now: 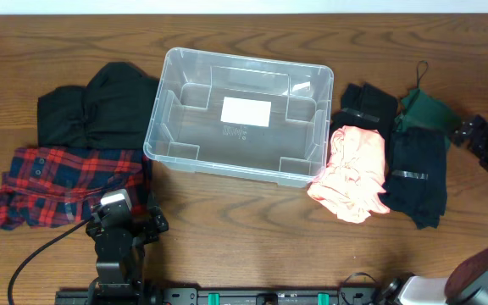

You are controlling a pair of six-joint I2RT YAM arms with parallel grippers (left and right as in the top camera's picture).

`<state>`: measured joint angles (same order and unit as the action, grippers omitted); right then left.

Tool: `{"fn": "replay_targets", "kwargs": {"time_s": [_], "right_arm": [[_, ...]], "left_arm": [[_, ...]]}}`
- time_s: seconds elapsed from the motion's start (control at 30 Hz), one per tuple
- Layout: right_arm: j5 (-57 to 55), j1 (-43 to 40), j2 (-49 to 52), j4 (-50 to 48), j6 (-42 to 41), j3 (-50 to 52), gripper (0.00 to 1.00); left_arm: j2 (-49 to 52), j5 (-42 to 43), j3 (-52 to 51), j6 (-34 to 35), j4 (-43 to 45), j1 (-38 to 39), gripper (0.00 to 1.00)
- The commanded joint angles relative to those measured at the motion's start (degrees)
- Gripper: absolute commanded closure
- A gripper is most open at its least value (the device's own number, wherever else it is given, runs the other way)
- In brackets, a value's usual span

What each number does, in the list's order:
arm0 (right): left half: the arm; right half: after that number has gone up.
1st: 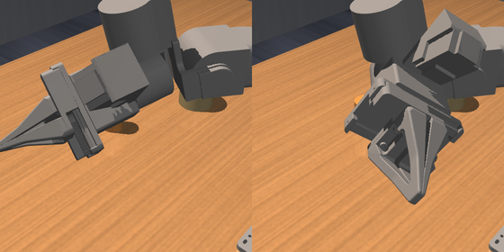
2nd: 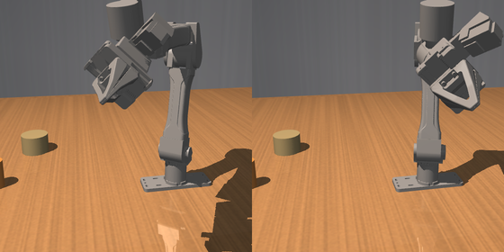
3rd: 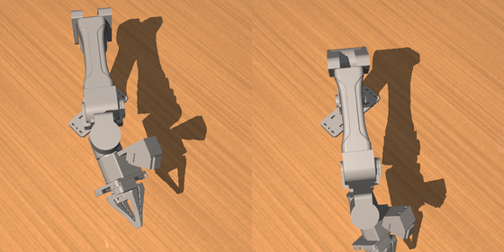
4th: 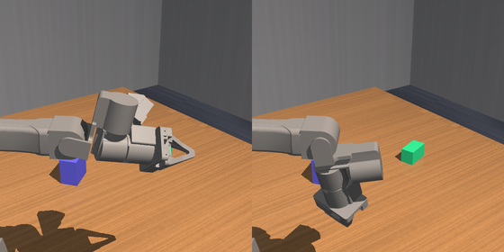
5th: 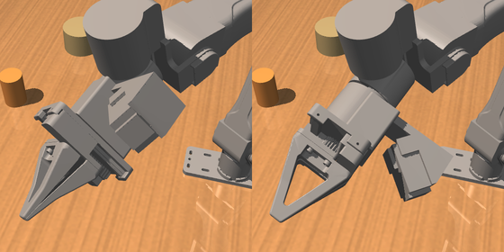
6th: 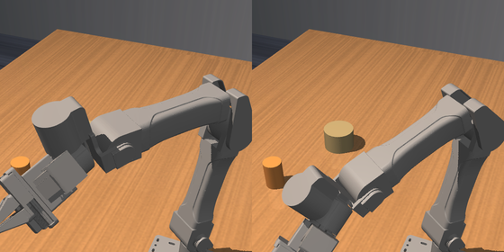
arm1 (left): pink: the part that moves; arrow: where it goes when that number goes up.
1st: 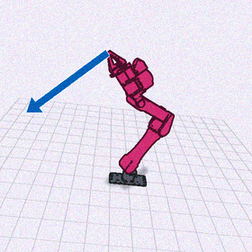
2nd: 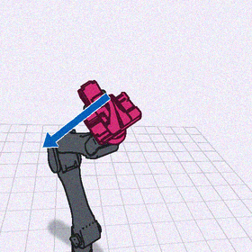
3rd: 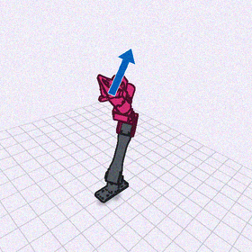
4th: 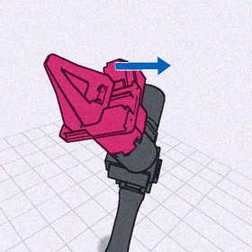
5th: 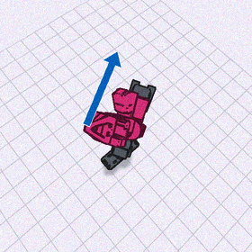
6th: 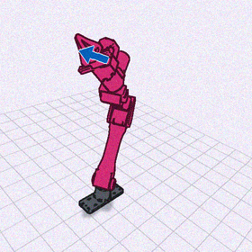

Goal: Pack container
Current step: 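Grasp the black folded garment with the right gripper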

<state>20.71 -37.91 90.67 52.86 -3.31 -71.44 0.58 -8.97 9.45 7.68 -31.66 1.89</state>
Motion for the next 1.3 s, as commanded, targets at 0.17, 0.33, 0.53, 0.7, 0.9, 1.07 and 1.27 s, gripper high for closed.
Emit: {"fn": "replay_targets", "kwargs": {"time_s": [0.17,0.33,0.53,0.7,0.9,1.07,1.27], "right_arm": [[4.0,0.0,9.5,2.1,8.3,0.7,0.02],[5.2,0.9,12.0,-3.3,12.1,5.1,0.01],[10.2,0.9,12.3,-9.3,14.7,12.0,0.03],[12.5,0.9,12.3,-10.3,14.5,13.4,0.31],[18.4,0.8,10.6,-8.0,13.2,13.4,0.5],[24.5,0.8,3.8,-3.9,11.5,11.8,0.64],[28.0,2.2,-11.4,0.3,4.3,8.2,0.91]], "left_arm": [[-0.4,-0.1,-0.9,-0.1,0.1,-0.1,0.02],[-0.4,-0.1,-0.9,-0.1,0.1,-0.1,0.02],[-0.4,-0.1,-0.9,-0.1,0.1,-0.1,0.02],[-0.4,-0.1,-0.9,-0.1,0.1,-0.1,0.02],[-0.4,-0.1,-0.9,-0.1,0.1,-0.1,0.02],[-0.4,-0.1,-0.9,-0.1,0.1,-0.1,0.02],[-0.4,-0.1,-0.9,-0.1,0.1,-0.1,0.02]]}}
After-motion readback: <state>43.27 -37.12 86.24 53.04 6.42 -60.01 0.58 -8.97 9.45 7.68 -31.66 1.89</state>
